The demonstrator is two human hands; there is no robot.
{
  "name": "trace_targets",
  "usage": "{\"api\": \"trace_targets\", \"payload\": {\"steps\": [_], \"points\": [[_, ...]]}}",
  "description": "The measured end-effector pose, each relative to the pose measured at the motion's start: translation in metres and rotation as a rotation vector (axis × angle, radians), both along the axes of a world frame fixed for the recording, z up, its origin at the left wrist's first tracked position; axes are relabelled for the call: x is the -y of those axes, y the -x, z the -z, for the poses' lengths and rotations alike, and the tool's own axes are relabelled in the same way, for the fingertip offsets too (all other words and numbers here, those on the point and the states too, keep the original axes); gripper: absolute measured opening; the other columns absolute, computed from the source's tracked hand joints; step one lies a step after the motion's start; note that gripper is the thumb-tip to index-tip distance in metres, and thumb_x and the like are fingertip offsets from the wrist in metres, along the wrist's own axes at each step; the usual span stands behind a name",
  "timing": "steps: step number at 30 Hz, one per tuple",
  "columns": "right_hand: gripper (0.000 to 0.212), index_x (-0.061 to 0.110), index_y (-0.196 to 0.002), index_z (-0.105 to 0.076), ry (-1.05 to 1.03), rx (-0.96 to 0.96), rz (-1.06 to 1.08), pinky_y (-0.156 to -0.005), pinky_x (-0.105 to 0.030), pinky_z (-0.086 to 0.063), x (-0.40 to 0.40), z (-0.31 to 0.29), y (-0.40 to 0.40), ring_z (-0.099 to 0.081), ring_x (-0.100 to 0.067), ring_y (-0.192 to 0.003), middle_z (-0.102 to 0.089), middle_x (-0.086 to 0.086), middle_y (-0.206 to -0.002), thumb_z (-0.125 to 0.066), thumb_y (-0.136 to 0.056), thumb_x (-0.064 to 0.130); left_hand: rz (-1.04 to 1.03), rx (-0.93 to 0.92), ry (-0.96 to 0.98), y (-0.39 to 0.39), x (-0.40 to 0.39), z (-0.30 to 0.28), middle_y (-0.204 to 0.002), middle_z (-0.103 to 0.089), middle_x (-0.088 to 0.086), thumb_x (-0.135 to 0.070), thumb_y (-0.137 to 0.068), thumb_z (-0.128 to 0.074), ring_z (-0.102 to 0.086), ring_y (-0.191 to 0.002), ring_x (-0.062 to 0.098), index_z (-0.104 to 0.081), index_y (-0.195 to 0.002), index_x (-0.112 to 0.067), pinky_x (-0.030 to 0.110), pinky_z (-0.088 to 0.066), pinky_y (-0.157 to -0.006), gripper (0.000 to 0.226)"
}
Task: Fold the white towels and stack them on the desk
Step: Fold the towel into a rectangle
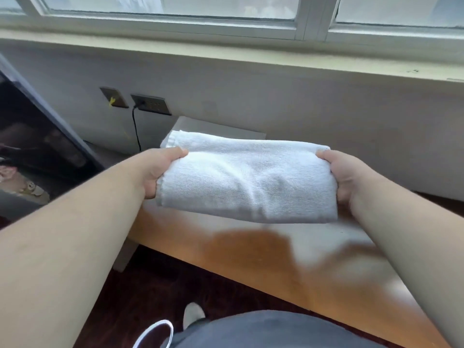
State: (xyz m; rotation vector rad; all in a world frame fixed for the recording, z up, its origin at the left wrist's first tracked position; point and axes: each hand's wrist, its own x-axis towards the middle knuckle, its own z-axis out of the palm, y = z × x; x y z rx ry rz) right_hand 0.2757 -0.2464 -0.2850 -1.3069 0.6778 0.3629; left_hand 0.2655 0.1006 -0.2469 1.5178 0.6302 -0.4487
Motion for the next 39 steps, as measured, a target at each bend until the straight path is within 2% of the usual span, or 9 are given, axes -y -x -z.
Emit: {"api": "trace_targets", "payload": {"steps": [9,16,20,25,27,29,31,36,39], "points": [[0.022,0.010,-0.100,-0.065,-0.030,0.038,0.131,-0.050,-0.032,-0.057,-0.071,-0.006,-0.080,-0.074,-0.021,-0.063,-0.076,-0.004,-0.075,-0.059,-0.098,0.031,0.130,0.025,-0.070,-0.116,-0.068,-0.011,-0.094,-0.076,0.011,-0.028,-0.098,-0.058,-0.074,-0.075,0.027,-0.064,-0.113,-0.009,0.038,-0.057,-0.049,0.025],[0.025,0.011,-0.098,-0.068,-0.015,-0.014,0.264,-0.049,-0.036,-0.058,-0.117,0.015,-0.132,-0.075,-0.024,-0.066,-0.077,-0.005,-0.081,-0.066,-0.094,0.035,0.282,-0.015,-0.154,-0.217,-0.108,0.013,-0.100,-0.076,0.008,-0.034,-0.096,-0.060,-0.074,-0.082,0.024,-0.065,-0.116,-0.010,0.033,-0.056,-0.061,0.032],[0.029,0.009,-0.105,-0.067,0.043,-0.043,0.317,-0.066,-0.038,-0.060,-0.130,0.033,-0.158,-0.076,-0.026,-0.075,-0.078,-0.007,-0.095,-0.066,-0.094,0.036,0.328,-0.034,-0.178,-0.255,-0.116,0.039,-0.093,-0.076,0.007,-0.037,-0.095,-0.062,-0.075,-0.076,0.023,-0.065,-0.111,-0.009,0.033,-0.056,-0.050,0.033],[0.043,0.010,-0.117,-0.066,0.095,-0.039,0.344,-0.085,-0.047,-0.059,-0.142,0.058,-0.182,-0.075,-0.028,-0.085,-0.077,-0.008,-0.100,-0.066,-0.093,0.045,0.310,-0.069,-0.192,-0.284,-0.123,0.079,-0.079,-0.076,0.006,-0.044,-0.093,-0.063,-0.073,-0.065,0.023,-0.066,-0.101,-0.008,0.031,-0.055,-0.046,0.037],[0.044,0.010,-0.114,-0.067,0.068,-0.025,0.349,-0.079,-0.044,-0.061,-0.147,0.065,-0.189,-0.075,-0.027,-0.085,-0.077,-0.008,-0.099,-0.066,-0.092,0.048,0.285,-0.061,-0.197,-0.295,-0.129,0.096,-0.085,-0.077,0.007,-0.046,-0.092,-0.064,-0.074,-0.072,0.024,-0.066,-0.107,-0.007,0.031,-0.057,-0.058,0.042],[0.042,0.009,-0.111,-0.068,0.030,-0.010,0.324,-0.068,-0.038,-0.061,-0.150,0.072,-0.192,-0.076,-0.026,-0.084,-0.077,-0.009,-0.098,-0.068,-0.092,0.046,0.279,-0.055,-0.237,-0.304,-0.137,0.116,-0.100,-0.075,0.009,-0.048,-0.089,-0.067,-0.073,-0.086,0.028,-0.063,-0.120,-0.005,0.040,-0.057,-0.080,0.053],[0.040,0.009,-0.109,-0.068,0.046,-0.023,0.293,-0.070,-0.038,-0.061,-0.150,0.082,-0.191,-0.076,-0.025,-0.084,-0.077,-0.009,-0.098,-0.069,-0.091,0.044,0.281,-0.014,-0.305,-0.312,-0.143,0.133,-0.109,-0.071,0.011,-0.050,-0.084,-0.071,-0.070,-0.092,0.030,-0.057,-0.130,-0.004,0.045,-0.053,-0.093,0.067],[0.049,0.010,-0.114,-0.062,0.345,-0.103,0.195,-0.090,-0.046,-0.057,-0.146,0.096,-0.185,-0.072,-0.027,-0.092,-0.073,-0.007,-0.106,-0.068,-0.088,0.051,0.311,0.077,-0.370,-0.319,-0.139,0.144,-0.120,-0.062,0.004,-0.053,-0.083,-0.070,-0.064,-0.094,0.027,-0.043,-0.141,-0.008,0.035,-0.049,-0.083,0.078],[0.058,0.012,-0.124,-0.055,0.658,-0.123,0.154,-0.093,-0.038,-0.052,-0.144,0.099,-0.185,-0.062,-0.027,-0.101,-0.064,-0.004,-0.114,-0.064,-0.087,0.056,0.367,0.179,-0.614,-0.316,-0.129,0.142,-0.124,-0.055,0.007,-0.052,-0.087,-0.063,-0.056,-0.102,0.030,-0.034,-0.143,-0.014,0.033,-0.041,-0.084,0.074]]}}
